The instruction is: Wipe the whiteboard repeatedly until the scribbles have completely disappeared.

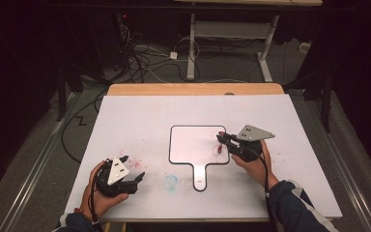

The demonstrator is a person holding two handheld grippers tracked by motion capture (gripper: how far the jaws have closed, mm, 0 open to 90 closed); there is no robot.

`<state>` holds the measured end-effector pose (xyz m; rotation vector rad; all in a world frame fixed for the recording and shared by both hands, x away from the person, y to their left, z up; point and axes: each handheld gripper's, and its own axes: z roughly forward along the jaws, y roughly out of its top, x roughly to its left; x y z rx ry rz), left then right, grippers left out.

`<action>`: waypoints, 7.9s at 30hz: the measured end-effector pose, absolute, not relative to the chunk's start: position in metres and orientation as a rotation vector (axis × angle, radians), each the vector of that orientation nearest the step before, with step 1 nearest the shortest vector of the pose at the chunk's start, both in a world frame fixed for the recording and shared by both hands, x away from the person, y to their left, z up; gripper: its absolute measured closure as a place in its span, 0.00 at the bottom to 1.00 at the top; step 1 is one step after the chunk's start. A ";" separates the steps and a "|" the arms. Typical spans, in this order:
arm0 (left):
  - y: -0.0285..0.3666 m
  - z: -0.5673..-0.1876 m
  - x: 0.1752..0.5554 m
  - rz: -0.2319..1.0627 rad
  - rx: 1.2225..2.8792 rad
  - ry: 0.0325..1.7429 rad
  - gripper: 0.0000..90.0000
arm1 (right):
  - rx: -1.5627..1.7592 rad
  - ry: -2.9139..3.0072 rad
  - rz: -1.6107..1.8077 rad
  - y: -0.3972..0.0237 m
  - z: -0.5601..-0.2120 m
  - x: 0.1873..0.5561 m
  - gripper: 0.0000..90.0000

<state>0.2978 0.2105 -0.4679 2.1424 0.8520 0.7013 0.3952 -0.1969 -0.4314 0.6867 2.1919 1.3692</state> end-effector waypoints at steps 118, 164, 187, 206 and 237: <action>0.206 -0.471 0.299 0.664 2.179 0.803 0.23 | 0.610 2.110 1.301 -0.197 -0.437 0.410 0.91; 0.206 -0.471 0.299 0.641 2.176 0.812 0.23 | 0.613 2.076 1.267 -0.194 -0.439 0.437 0.91; 0.207 -0.471 0.299 0.641 2.176 0.806 0.23 | 0.648 2.076 1.287 -0.166 -0.439 0.459 0.91; 0.206 -0.471 0.299 0.635 2.183 0.801 0.23 | 0.669 2.067 1.246 -0.177 -0.437 0.457 0.91; 0.206 -0.472 0.299 0.624 2.187 0.799 0.23 | 0.739 2.034 1.241 -0.186 -0.438 0.444 0.91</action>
